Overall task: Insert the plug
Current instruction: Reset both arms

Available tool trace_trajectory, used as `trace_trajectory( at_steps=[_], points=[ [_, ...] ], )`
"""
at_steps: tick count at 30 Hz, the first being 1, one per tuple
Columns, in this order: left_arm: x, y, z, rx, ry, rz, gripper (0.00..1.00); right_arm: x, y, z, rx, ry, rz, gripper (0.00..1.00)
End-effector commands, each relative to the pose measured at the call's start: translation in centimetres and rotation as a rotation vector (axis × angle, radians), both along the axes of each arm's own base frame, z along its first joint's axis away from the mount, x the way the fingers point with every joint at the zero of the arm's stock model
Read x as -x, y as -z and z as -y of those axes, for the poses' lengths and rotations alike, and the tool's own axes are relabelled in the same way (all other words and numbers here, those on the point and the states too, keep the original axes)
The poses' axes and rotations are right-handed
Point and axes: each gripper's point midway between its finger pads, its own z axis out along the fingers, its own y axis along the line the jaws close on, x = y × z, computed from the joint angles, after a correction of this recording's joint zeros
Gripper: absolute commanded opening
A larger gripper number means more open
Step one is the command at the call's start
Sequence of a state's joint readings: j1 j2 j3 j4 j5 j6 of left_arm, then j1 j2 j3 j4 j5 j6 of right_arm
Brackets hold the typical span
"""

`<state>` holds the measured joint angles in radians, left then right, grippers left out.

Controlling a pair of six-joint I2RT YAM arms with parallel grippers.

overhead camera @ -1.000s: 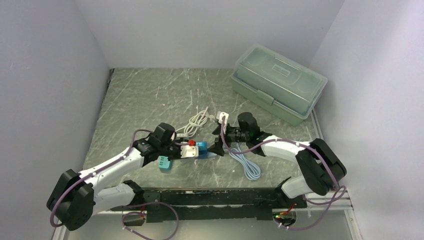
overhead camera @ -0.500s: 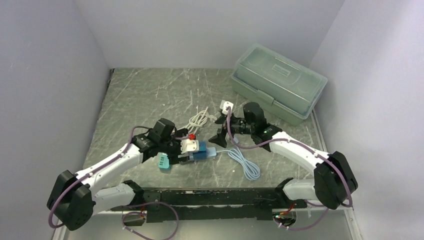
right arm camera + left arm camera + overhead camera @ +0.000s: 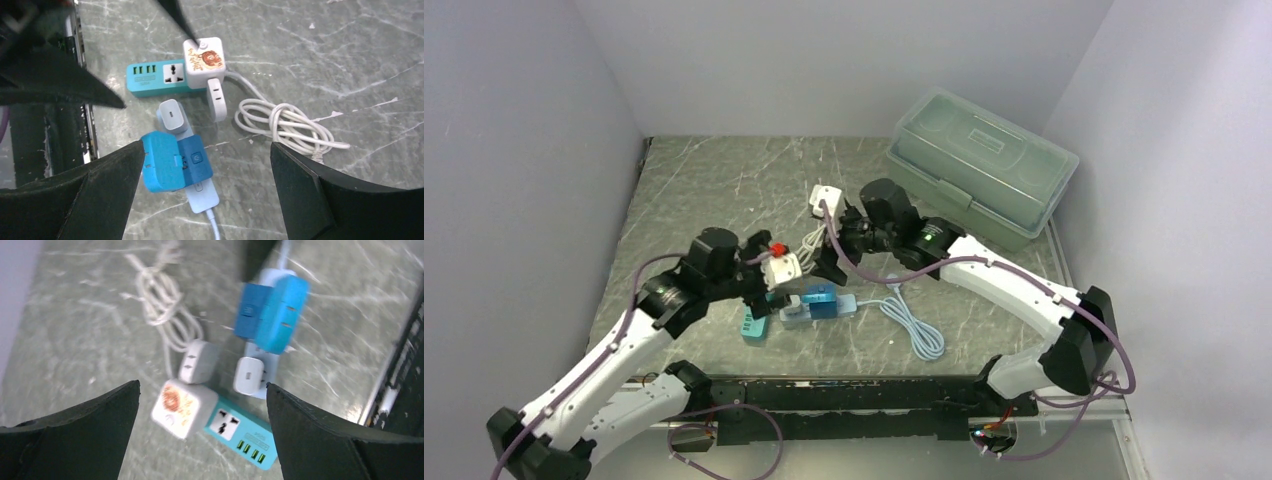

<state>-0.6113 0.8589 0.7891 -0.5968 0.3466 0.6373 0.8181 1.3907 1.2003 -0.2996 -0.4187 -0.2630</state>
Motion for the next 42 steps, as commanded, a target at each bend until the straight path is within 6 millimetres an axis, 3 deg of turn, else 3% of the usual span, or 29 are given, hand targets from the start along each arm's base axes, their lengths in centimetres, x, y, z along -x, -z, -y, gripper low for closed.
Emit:
trace_trajectory(
  at_steps=[1,3,5,7,11,14,18,23,29,34,39,42],
  points=[
    [-2.8,-6.1,-3.2,0.14,-0.353,0.084,1.0,-0.4,-1.8,1.0,0.073,0.101,-0.016,1.0],
    [-2.6,-6.7,-4.2,0.157,-0.423,0.067,1.0,-1.0,-3.5,0.5,-0.05,0.15,-0.074,1.0],
    [-1.4,-6.2,-3.9,0.158,-0.388,0.013,1.0,-1.3,-4.2,-0.3,-0.123,0.158,-0.095,1.0],
    [-0.1,-5.8,-3.8,0.168,-0.357,-0.037,1.0,-0.1,-5.0,-1.0,-0.087,0.073,-0.105,1.0],
    [2.5,-5.4,-4.0,0.194,-0.308,-0.117,1.0,1.1,-2.2,-1.0,0.191,0.062,-0.068,1.0],
    [3.2,-3.3,-3.9,0.136,-0.272,-0.174,1.0,2.7,-0.4,-1.6,0.313,0.025,-0.02,0.99],
    [2.0,-1.5,-4.3,0.068,-0.276,-0.169,0.98,4.7,2.0,-2.1,0.438,-0.045,-0.048,0.78],
    [0.5,-1.3,-4.7,0.078,-0.324,-0.17,0.98,5.1,4.3,-2.1,0.498,-0.043,-0.041,0.77],
    [-2.0,-0.5,-6.0,0.131,-0.455,-0.257,0.98,3.3,3.8,-2.5,0.427,0.043,-0.035,0.79],
    [-4.1,-0.9,-8.5,0.215,-0.576,-0.338,1.0,0.4,1.6,-0.9,0.264,0.183,-0.062,0.97],
    [-6.6,-1.6,-10.7,0.234,-0.654,-0.294,1.0,-3.5,-1.0,2.5,0.079,0.385,-0.076,1.0],
    [-8.2,-1.8,-11.5,0.243,-0.688,-0.236,1.0,-5.8,-1.3,5.9,0.011,0.532,-0.063,1.0]
  ],
)
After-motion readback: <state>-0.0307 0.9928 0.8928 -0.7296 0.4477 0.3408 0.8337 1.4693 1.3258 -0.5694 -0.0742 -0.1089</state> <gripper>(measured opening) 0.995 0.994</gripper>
